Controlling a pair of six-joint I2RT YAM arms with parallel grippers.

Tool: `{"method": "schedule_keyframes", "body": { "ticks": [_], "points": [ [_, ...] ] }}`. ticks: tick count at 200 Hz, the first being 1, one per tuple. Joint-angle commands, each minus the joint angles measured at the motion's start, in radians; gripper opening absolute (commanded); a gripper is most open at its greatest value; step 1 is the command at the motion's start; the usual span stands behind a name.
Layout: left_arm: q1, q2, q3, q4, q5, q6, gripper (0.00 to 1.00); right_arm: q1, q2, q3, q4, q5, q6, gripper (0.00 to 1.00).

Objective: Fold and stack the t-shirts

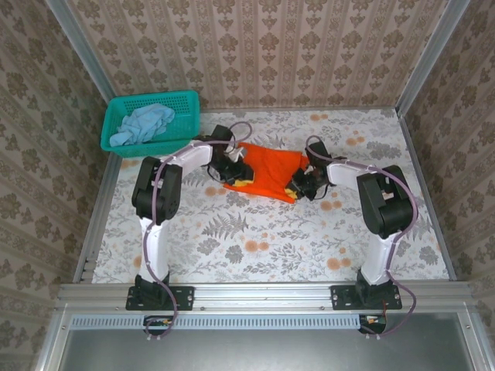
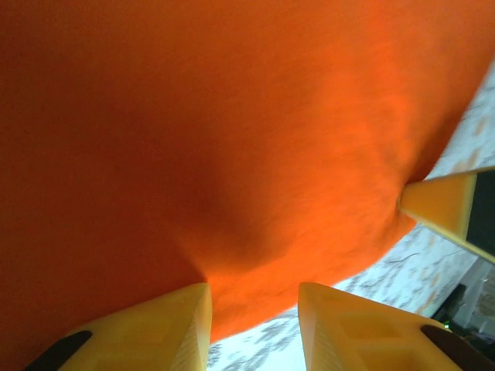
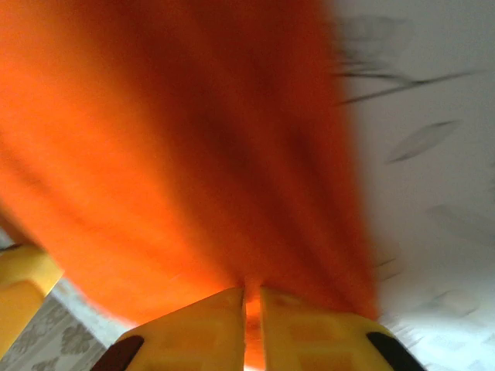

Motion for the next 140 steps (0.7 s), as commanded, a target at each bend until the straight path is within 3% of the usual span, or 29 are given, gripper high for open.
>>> {"method": "schedule_keyframes", "body": {
  "ticks": [1,42,74,107,140],
  "points": [
    [-0.032,-0.005,-0.079,-0.003,0.017,0.079,0.34,-0.008,0.009,-0.073,-0.012,0.043,-0.048,0.14],
    [-0.125,-0.142,-0.303,0.034,0.087,0.073,0.35,-0.039,-0.106,-0.214,-0.038,0.071,-0.172,0.13],
    [-0.172,-0.300,-0.446,0.012,0.089,0.042,0.39,-0.048,-0.225,-0.294,-0.062,0.064,-0.280,0.23],
    [-0.133,-0.453,-0.455,-0.041,-0.003,-0.002,0.51,-0.052,-0.421,-0.323,-0.054,0.061,-0.327,0.42],
    [-0.020,-0.513,-0.406,0.014,-0.055,-0.076,0.59,-0.073,-0.552,-0.313,0.129,0.102,-0.307,0.52]
  ]
}}
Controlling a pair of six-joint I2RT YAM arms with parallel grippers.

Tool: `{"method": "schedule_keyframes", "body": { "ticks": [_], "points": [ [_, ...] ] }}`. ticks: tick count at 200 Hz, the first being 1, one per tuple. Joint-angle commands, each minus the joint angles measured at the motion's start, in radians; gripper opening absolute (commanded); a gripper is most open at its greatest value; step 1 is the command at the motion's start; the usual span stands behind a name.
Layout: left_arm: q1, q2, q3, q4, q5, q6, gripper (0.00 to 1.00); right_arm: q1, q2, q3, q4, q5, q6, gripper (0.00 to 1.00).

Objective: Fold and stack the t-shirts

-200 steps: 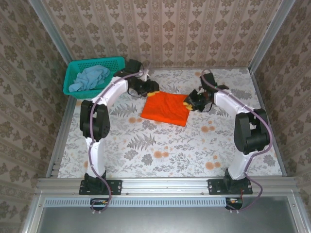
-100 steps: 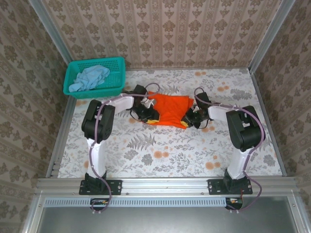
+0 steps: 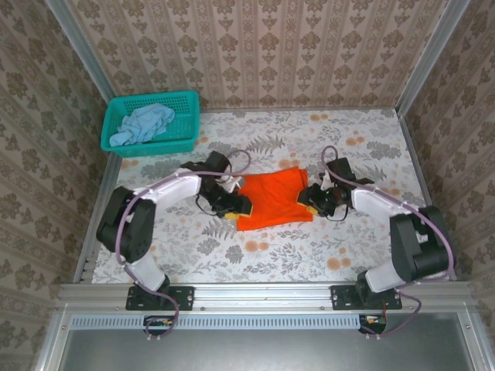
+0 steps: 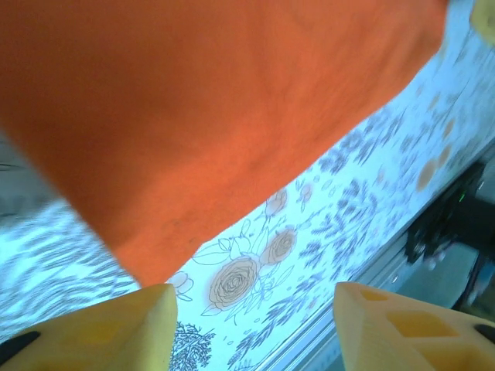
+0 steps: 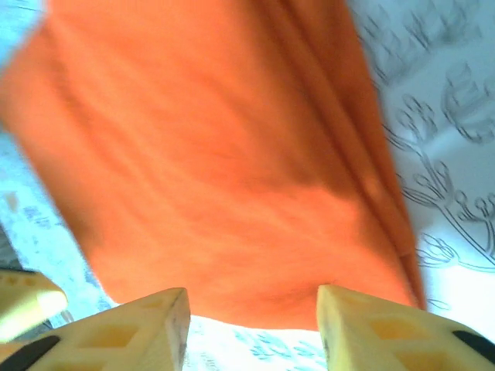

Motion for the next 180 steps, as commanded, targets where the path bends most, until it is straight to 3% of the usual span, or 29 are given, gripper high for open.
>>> {"method": "schedule_keyframes", "body": {
  "ticks": [1,24,52,74,93,118,139,180],
  "points": [
    [0.075,-0.035,0.051,0.023,-0.049,-0.064,0.59,-0.020,-0.087,0.010,0.129,0.067,-0.021,0.52],
    [0.152,0.046,0.116,0.068,-0.013,-0.046,0.61,-0.034,-0.037,0.017,0.311,0.139,-0.042,0.53],
    [0.178,0.178,0.222,0.072,0.024,0.028,0.61,-0.081,0.148,0.105,0.429,0.084,-0.047,0.53],
    [0.200,0.252,0.280,0.069,0.016,0.062,0.59,-0.099,0.332,0.288,0.286,-0.001,-0.106,0.59],
    [0.210,0.312,0.318,0.070,0.040,0.070,0.56,-0.088,0.439,0.419,0.146,-0.021,-0.168,0.53],
    [0.211,0.344,0.330,0.071,0.036,0.080,0.54,-0.080,0.468,0.449,0.124,0.001,-0.205,0.48],
    [0.214,0.375,0.344,0.074,0.066,0.075,0.43,-0.073,0.485,0.465,0.082,0.018,-0.220,0.46],
    [0.213,0.402,0.346,0.075,0.077,0.077,0.30,-0.052,0.509,0.495,0.048,0.013,-0.243,0.39]
  ]
}}
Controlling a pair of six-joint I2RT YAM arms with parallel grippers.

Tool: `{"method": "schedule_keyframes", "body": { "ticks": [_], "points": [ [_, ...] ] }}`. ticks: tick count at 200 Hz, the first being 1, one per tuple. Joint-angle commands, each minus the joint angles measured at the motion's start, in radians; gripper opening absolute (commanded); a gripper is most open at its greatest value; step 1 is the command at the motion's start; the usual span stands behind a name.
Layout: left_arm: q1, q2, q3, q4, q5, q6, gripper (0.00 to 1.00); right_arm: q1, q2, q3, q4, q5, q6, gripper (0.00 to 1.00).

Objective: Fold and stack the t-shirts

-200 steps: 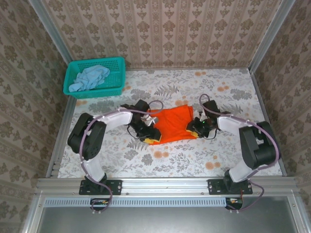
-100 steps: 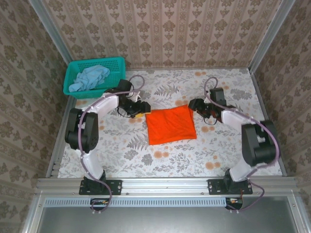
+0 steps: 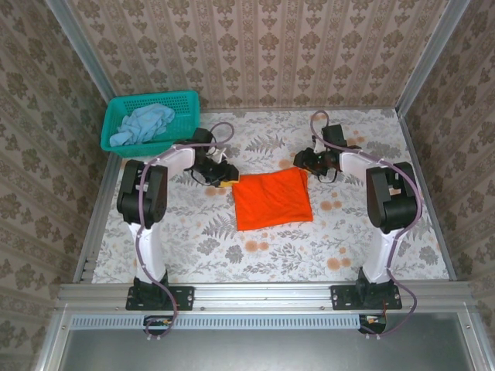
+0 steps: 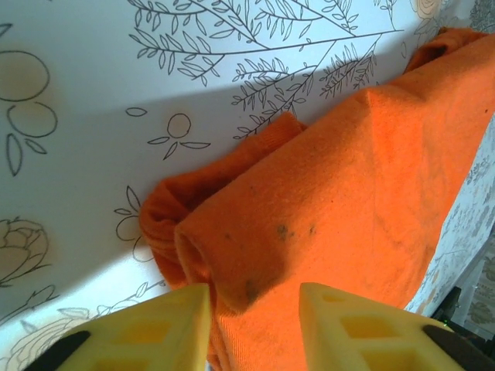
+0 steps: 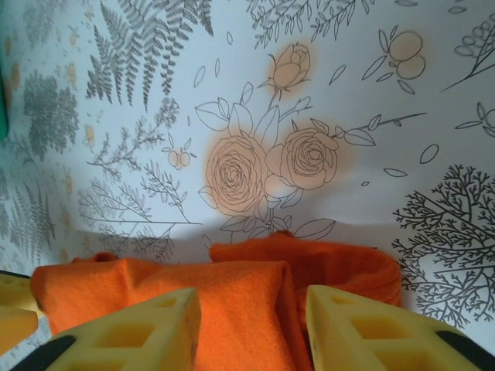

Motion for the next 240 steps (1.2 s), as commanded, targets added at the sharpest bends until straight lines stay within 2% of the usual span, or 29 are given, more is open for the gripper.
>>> {"method": "schedule_keyframes", "body": {
  "ticks": [1,35,42,51,67,80,106,144,168,188,214,228,240],
  "points": [
    [0.006,0.024,0.028,-0.004,0.033,0.024,0.30,0.017,0.020,0.030,-0.065,-0.013,-0.041,0.38],
    [0.006,0.035,0.042,-0.010,0.030,0.032,0.24,0.035,0.049,0.071,-0.125,0.029,-0.047,0.33],
    [0.006,0.036,0.046,-0.011,0.030,0.034,0.23,0.035,0.051,0.070,-0.117,0.034,-0.045,0.27],
    [0.006,0.037,0.051,-0.011,0.034,0.036,0.21,0.035,0.048,0.071,-0.112,0.040,-0.041,0.15],
    [0.006,0.021,0.055,-0.002,0.038,0.042,0.11,0.035,0.008,0.057,-0.092,0.059,-0.039,0.00],
    [0.006,-0.010,0.044,0.020,0.036,0.048,0.06,0.034,-0.054,0.021,-0.050,0.085,-0.028,0.00],
    [0.007,-0.026,0.032,0.066,0.006,0.039,0.06,0.024,-0.137,-0.024,-0.038,0.131,0.004,0.00],
    [0.015,0.054,0.082,0.049,-0.045,0.014,0.05,-0.006,-0.156,-0.099,-0.031,0.240,0.080,0.00],
    [0.016,0.139,0.178,-0.038,-0.150,0.000,0.07,-0.009,-0.110,-0.092,-0.044,0.283,0.089,0.00],
    [0.014,0.190,0.242,-0.075,-0.198,-0.020,0.13,-0.020,-0.042,-0.039,-0.076,0.292,0.097,0.00],
    [0.006,0.220,0.302,-0.084,-0.200,-0.033,0.19,-0.037,0.028,0.039,-0.122,0.295,0.127,0.05],
    [-0.005,0.222,0.339,-0.096,-0.211,-0.030,0.30,-0.042,0.038,0.058,-0.141,0.298,0.147,0.08],
    [-0.019,0.212,0.374,-0.120,-0.228,-0.019,0.40,-0.044,0.032,0.066,-0.160,0.299,0.153,0.19]
  ]
}}
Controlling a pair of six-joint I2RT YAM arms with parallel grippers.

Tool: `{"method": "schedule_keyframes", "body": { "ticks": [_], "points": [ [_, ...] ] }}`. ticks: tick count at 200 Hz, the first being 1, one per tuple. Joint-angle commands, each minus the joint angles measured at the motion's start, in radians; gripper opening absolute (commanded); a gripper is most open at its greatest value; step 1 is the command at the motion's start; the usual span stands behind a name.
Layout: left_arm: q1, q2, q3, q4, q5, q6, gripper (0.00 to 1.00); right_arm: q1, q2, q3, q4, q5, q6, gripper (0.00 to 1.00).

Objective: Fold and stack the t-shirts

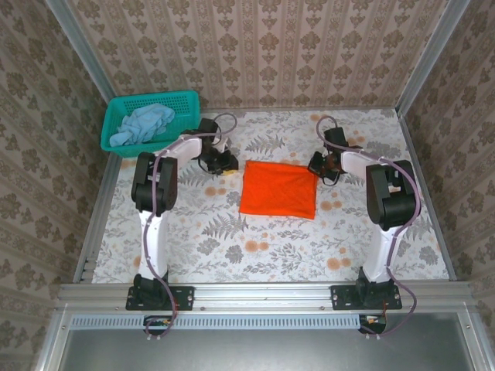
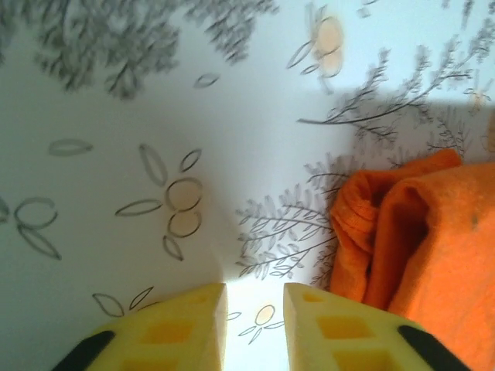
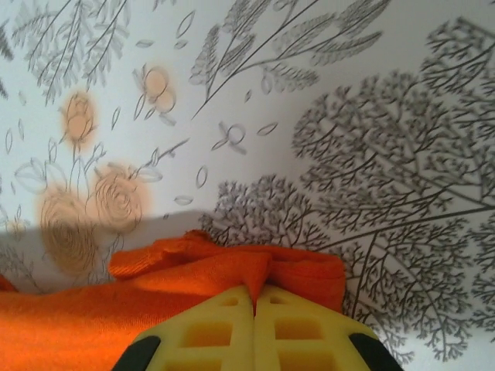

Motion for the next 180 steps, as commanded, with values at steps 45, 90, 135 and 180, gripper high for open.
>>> {"method": "schedule_keyframes", "body": {
  "ticks": [45,90,135,180],
  "points": [
    [-0.077,-0.168,0.039,-0.070,-0.121,0.023,0.54,-0.038,-0.253,-0.157,-0.031,0.159,0.141,0.43],
    [-0.200,-0.214,-0.010,-0.125,0.017,0.080,0.52,0.000,-0.444,-0.319,0.013,0.036,0.137,0.33],
    [-0.255,-0.268,-0.186,-0.082,-0.009,0.050,0.62,0.024,-0.435,-0.369,-0.065,0.013,0.025,0.70],
    [-0.262,-0.342,-0.210,-0.106,-0.100,0.083,0.99,0.080,-0.249,-0.260,-0.115,0.028,-0.083,0.72]
  ]
}}
